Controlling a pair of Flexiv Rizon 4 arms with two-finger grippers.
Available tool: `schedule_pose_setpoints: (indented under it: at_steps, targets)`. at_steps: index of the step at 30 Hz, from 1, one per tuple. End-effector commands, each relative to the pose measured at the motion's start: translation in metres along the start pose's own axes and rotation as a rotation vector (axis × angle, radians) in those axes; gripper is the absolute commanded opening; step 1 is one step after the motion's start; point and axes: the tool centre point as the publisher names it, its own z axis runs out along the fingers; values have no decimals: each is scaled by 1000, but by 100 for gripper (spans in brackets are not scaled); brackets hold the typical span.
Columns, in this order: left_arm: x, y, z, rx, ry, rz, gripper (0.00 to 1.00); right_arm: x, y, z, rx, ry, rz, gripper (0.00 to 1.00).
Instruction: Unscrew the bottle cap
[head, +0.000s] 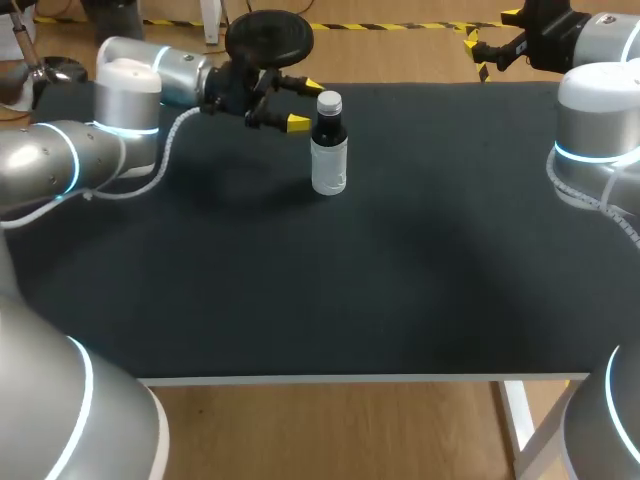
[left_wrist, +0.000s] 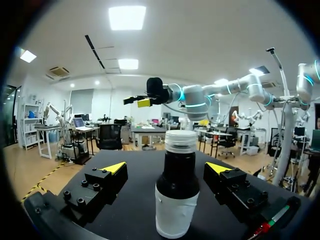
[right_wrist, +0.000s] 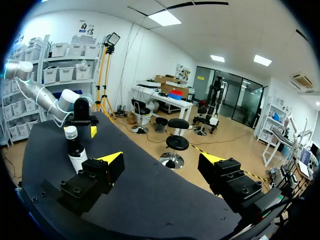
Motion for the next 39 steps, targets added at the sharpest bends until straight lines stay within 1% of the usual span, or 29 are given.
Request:
schedule_pose_setpoints:
  at_steps: [1, 6, 20, 39]
  targets:
    - [-9, 2, 7, 5, 137, 0, 100, 0, 0, 0, -1, 1, 0, 100]
    - [-9, 4, 18, -2, 166, -4, 100, 0, 0, 0, -1, 1, 0, 100]
    - [-7, 1, 36, 2, 205, 2, 100, 0, 0, 0, -1, 1, 0, 100]
    - [-5, 0, 43, -1, 232, 8, 100, 0, 0, 0, -1, 1, 0, 100]
